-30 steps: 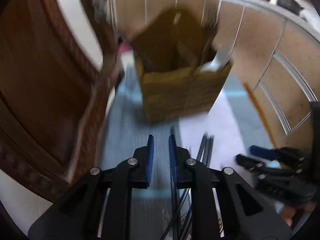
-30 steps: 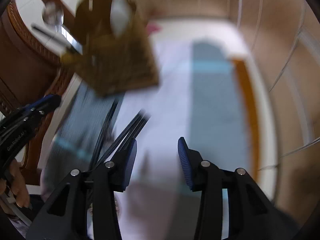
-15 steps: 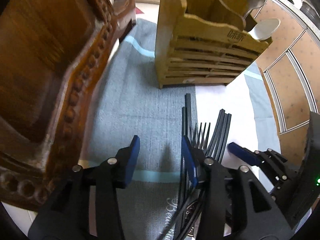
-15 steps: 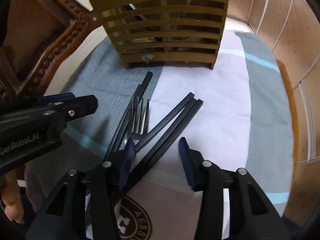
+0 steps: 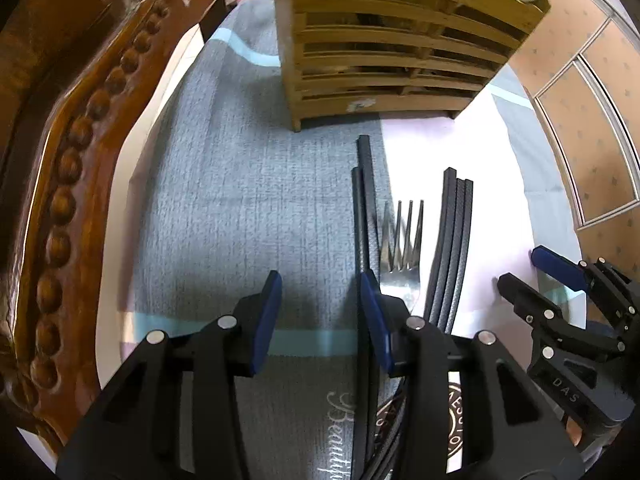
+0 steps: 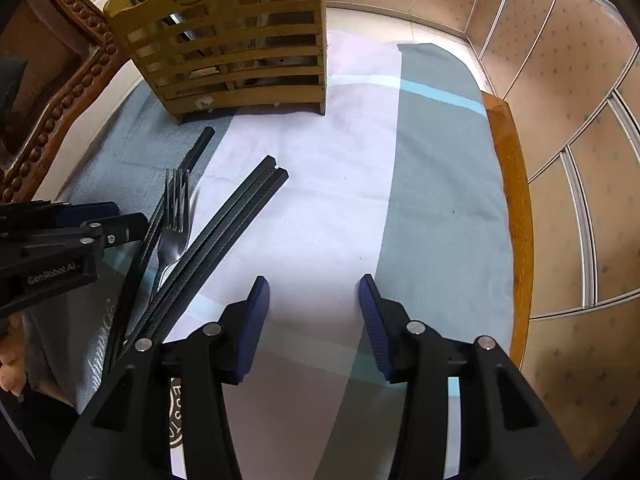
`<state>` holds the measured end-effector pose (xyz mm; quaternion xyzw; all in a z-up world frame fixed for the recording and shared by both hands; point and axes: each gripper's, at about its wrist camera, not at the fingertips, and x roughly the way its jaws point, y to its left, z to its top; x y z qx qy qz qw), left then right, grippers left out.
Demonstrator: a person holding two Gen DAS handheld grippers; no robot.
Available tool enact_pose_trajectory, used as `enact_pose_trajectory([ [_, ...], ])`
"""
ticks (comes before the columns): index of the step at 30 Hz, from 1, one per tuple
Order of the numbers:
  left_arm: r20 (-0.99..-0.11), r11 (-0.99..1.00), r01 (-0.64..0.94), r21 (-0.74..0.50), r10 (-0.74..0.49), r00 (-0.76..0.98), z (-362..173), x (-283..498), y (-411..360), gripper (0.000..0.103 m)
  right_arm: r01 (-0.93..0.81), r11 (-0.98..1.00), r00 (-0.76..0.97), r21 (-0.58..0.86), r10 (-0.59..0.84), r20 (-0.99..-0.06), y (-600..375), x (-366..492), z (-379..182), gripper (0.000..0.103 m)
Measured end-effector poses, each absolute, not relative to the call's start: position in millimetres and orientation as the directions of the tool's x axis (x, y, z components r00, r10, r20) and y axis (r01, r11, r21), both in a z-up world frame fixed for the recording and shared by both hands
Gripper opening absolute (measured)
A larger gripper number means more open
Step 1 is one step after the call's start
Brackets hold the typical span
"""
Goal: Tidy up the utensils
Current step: 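Lower both tools back to the pile of black chopsticks and forks, then grasp a steel fork with right tool while left tool grasps a black chopstick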
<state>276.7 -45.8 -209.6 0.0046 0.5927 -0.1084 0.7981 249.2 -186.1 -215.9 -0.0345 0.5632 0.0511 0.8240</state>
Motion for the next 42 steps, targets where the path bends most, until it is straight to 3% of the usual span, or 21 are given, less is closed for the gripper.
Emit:
enact_pose_trajectory([
  [9,-0.947,0.969,0.223,-0.103,-0.165,0.278,-219.3,278.9,-59.9,0.045,-0.113,0.993,0.363,0.027,0.066,-0.930,-187.1,250.5,-218.8,0.047],
  [19,-0.953,0.984,0.179,-0.019,-0.071,0.293,-215.5,268.5,-40.7,0.049,-0.093,0.995,0.368,0.048,0.079,-0.926,-193.4,253.0,-224.9,0.047],
  [26,-0.953,0.982,0.186,-0.024,-0.079,0.291,-221.0,265.7,-32.1,0.050,-0.038,0.984,0.360,0.173,0.175,-0.916,-193.9,287.0,-225.2,0.047],
  [42,-0.956,0.982,0.186,-0.020,-0.073,0.284,-219.3,267.9,-30.9,0.054,-0.090,0.995,0.364,-0.041,-0.005,-0.931,-151.3,312.9,-229.2,0.047],
])
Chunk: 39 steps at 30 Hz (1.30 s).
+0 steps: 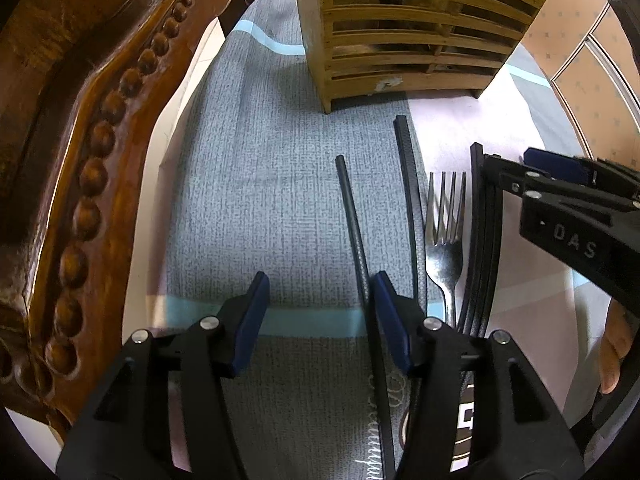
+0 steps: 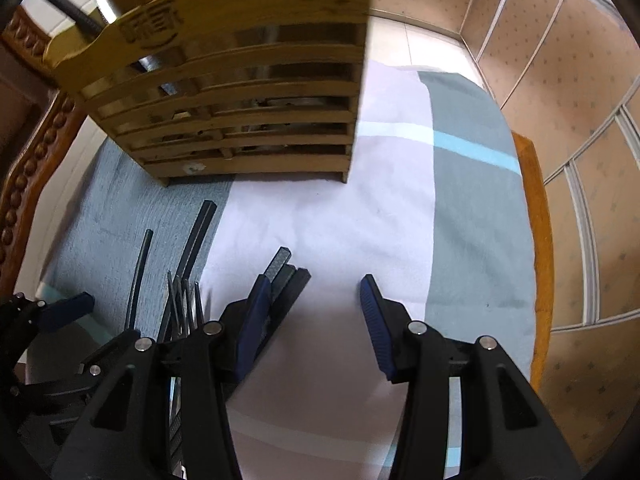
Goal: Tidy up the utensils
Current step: 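Grasp a steel fork with right tool while left tool grasps a black chopstick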
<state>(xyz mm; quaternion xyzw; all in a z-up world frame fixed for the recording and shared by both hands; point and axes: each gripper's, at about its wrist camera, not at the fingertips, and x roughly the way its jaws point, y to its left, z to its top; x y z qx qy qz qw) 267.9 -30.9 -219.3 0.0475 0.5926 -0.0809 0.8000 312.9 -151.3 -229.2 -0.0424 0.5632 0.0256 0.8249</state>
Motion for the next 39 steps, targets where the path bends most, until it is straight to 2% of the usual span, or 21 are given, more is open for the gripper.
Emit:
enact_pose_trajectory([
  [8,-0.956,0.982,0.186,-0.028,-0.080,0.282,-223.2,270.0,-32.9,0.055,-0.161,0.978,0.329,-0.130,-0.071,-0.942,-134.7,313.7,-225.8,0.047],
  [12,-0.956,0.982,0.186,-0.026,-0.079,0.282,-223.9,270.0,-32.7,0.055,-0.114,0.979,0.336,-0.170,-0.123,-0.934,-143.8,314.5,-223.8,0.047],
  [15,-0.956,0.982,0.186,-0.026,-0.079,0.283,-223.8,270.0,-32.8,0.055,-0.066,0.991,0.306,-0.115,-0.090,-0.948,-155.6,318.2,-229.3,0.047],
  [20,-0.956,0.982,0.186,-0.025,-0.078,0.283,-224.1,269.8,-32.8,0.056,-0.005,0.995,0.358,0.097,0.092,-0.929,-159.7,321.1,-215.3,0.047],
  [25,-0.956,0.982,0.187,-0.029,-0.083,0.282,-224.2,269.0,-32.9,0.056,-0.132,0.954,0.318,0.269,0.297,-0.900,-129.7,322.6,-210.7,0.047],
  [28,-0.955,0.981,0.190,-0.033,-0.087,0.282,-224.2,268.8,-32.8,0.056,-0.152,0.946,0.281,0.287,0.320,-0.905,-121.9,322.4,-223.5,0.047],
  [30,-0.955,0.982,0.188,-0.036,-0.089,0.282,-224.3,269.1,-31.9,0.056,-0.167,0.939,0.286,0.301,0.338,-0.897,-122.8,321.6,-225.7,0.045],
  [34,-0.955,0.982,0.184,-0.037,-0.088,0.282,-223.8,270.6,-30.9,0.056,-0.193,0.901,0.223,0.389,0.426,-0.877,-121.1,313.8,-233.0,0.021],
  [39,-0.955,0.982,0.185,-0.038,-0.090,0.282,-223.6,271.8,-30.4,0.056,-0.222,0.882,0.207,0.415,0.459,-0.864,-134.9,302.1,-242.1,0.013],
])
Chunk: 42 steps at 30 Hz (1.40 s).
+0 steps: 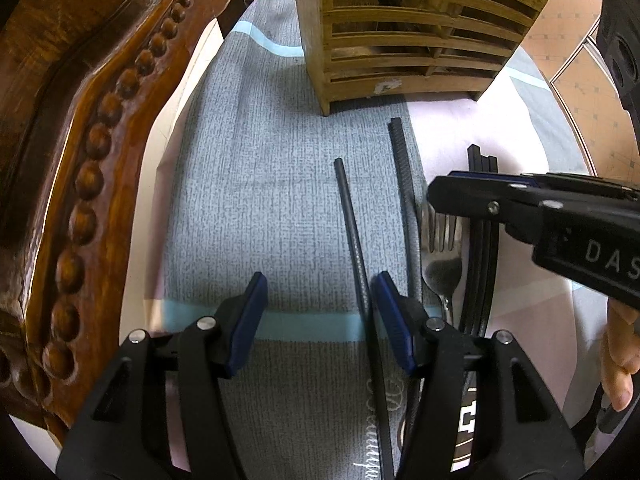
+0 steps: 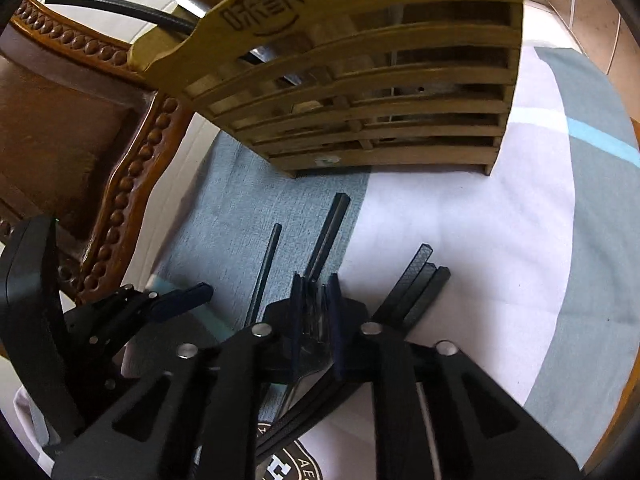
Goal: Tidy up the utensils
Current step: 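Grasp a steel fork with right tool while left tool grasps a black chopstick, then lift the chopstick with left tool and the fork with right tool, drop both into holder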
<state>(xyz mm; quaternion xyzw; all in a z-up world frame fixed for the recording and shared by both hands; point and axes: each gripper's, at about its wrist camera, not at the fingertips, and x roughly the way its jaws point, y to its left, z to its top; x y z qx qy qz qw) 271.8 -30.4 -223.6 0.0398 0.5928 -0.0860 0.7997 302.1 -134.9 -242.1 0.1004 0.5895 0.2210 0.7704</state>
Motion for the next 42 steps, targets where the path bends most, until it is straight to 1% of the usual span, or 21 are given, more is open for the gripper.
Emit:
enact_pose_trajectory([
  [4,-0.951,0.982,0.181,-0.053,-0.106,0.292,-221.1,276.2,-29.4,0.056,-0.234,0.877,0.222,0.419,0.468,-0.855,-143.8,293.6,-234.8,0.012],
  [8,-0.936,0.982,0.171,-0.079,-0.132,0.326,-212.6,282.1,-26.6,0.055,-0.241,0.881,0.260,0.408,0.464,-0.847,-163.1,282.8,-205.7,0.010],
  [11,-0.928,0.982,0.162,-0.096,-0.147,0.343,-208.9,291.4,-25.4,0.053,-0.238,0.885,0.305,0.401,0.460,-0.834,-181.1,274.2,-184.8,0.006],
  [12,-0.927,0.982,0.159,-0.097,-0.147,0.345,-208.8,294.2,-25.6,0.052,-0.233,0.886,0.318,0.400,0.459,-0.830,-185.2,275.4,-177.9,0.003],
  [14,-0.927,0.984,0.149,-0.096,-0.143,0.347,-210.0,303.4,-26.3,0.049,-0.228,0.889,0.343,0.396,0.454,-0.822,-196.6,273.9,-169.2,0.003],
  [16,-0.927,0.985,0.145,-0.098,-0.143,0.346,-211.9,310.2,-27.3,0.045,-0.225,0.892,0.361,0.393,0.451,-0.816,-210.3,269.4,-162.0,0.003],
  [18,-0.929,0.986,0.141,-0.092,-0.136,0.343,-214.8,319.3,-30.1,0.038,-0.221,0.896,0.372,0.385,0.442,-0.816,-216.5,266.1,-159.8,0.002],
  [21,-0.931,0.987,0.141,-0.072,-0.117,0.344,-218.8,332.7,-35.0,0.036,-0.216,0.900,0.381,0.379,0.435,-0.816,-225.3,261.9,-157.6,0.002],
  [23,-0.930,0.989,0.140,-0.042,-0.090,0.356,-219.0,338.1,-38.4,0.031,-0.214,0.901,0.383,0.378,0.434,-0.816,-226.0,260.8,-158.5,0.002],
  [25,-0.931,0.991,0.128,-0.049,-0.092,0.353,-217.9,345.3,-38.6,0.010,-0.214,0.903,0.384,0.373,0.429,-0.818,-229.9,257.9,-156.8,0.002],
  [26,-0.933,0.991,0.122,-0.051,-0.091,0.348,-217.4,347.6,-38.2,0.005,-0.213,0.903,0.386,0.372,0.428,-0.817,-228.8,258.1,-157.7,0.002],
  [30,-0.916,0.992,0.102,-0.069,-0.103,0.387,-202.6,344.2,-38.8,0.005,-0.199,0.909,0.416,0.365,0.416,-0.809,-234.8,254.3,-148.8,0.002],
  [32,-0.890,0.990,0.108,-0.088,-0.126,0.438,-181.9,336.0,-36.4,0.005,-0.194,0.916,0.441,0.350,0.401,-0.803,-236.1,251.7,-140.9,0.002],
  [35,-0.820,0.988,0.118,-0.102,-0.151,0.551,-140.8,316.6,-30.5,0.005,-0.194,0.935,0.497,0.298,0.355,-0.792,-235.6,244.2,-123.1,0.002],
  [40,-0.636,0.988,0.099,-0.117,-0.151,0.756,-71.7,274.1,-13.6,0.004,-0.203,0.966,0.618,0.162,0.255,-0.743,-222.6,226.9,-85.8,0.002],
  [42,-0.581,0.988,0.083,-0.127,-0.142,0.801,-53.8,259.6,-8.9,0.004,-0.202,0.973,0.655,0.111,0.218,-0.724,-218.1,220.3,-71.6,0.002],
])
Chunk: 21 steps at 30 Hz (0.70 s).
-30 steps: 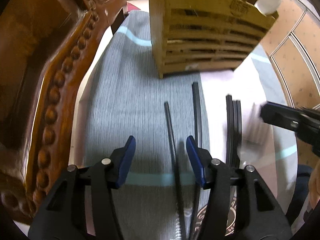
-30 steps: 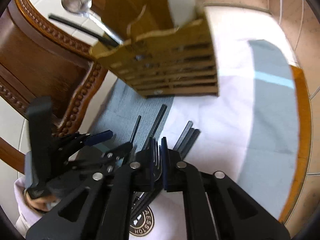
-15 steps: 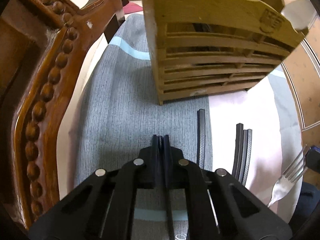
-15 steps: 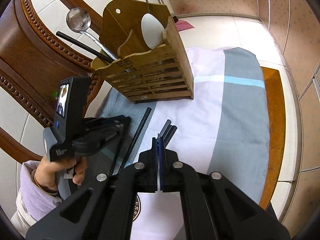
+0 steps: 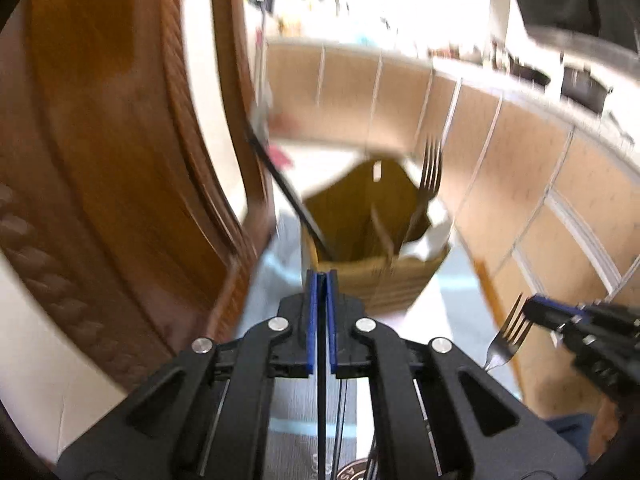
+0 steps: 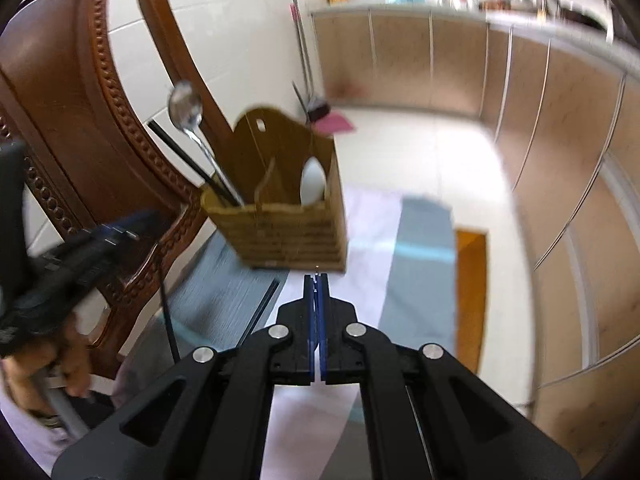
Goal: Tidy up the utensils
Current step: 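Lift the chopstick with left tool and the fork with right tool, drop both into holder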
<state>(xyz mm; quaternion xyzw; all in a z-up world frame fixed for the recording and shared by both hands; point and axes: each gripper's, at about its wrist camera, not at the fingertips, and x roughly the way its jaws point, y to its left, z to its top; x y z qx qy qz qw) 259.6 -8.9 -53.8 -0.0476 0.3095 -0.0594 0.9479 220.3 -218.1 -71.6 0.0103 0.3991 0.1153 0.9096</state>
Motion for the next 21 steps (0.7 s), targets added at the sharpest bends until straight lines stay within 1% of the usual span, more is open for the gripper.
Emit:
enact_pose_trajectory([
  [3,-0.485,0.983,0.067,-0.169,-0.142,0.863,-21.1,237.3,-5.0,0.004,-0.189,0.981,0.711,0.035,0.162,-0.684,-211.6,211.6,-50.3,0.002],
  [8,-0.331,0.982,0.047,-0.183,-0.106,0.938,36.7,205.8,13.1,0.004,-0.167,0.985,0.784,-0.048,0.104,-0.612,-204.9,211.2,-17.0,0.002],
  [13,-0.262,0.967,0.081,-0.241,-0.145,0.954,88.0,203.1,23.7,0.004,-0.129,0.989,0.854,-0.076,0.072,-0.515,-205.3,222.6,29.6,0.002],
  [16,-0.204,0.967,0.077,-0.242,-0.128,0.971,113.9,204.7,25.9,0.004,-0.099,0.991,0.889,-0.093,0.047,-0.455,-206.3,228.6,55.0,0.002],
  [19,-0.152,0.971,0.051,-0.233,-0.089,0.984,125.3,210.1,20.6,0.004,-0.058,0.991,0.920,-0.118,0.007,-0.391,-203.8,238.6,67.0,0.002],
  [21,-0.132,0.971,0.052,-0.234,-0.085,0.988,125.3,215.0,16.2,0.004,-0.033,0.991,0.928,-0.132,-0.019,-0.371,-201.8,244.4,68.4,0.002],
])
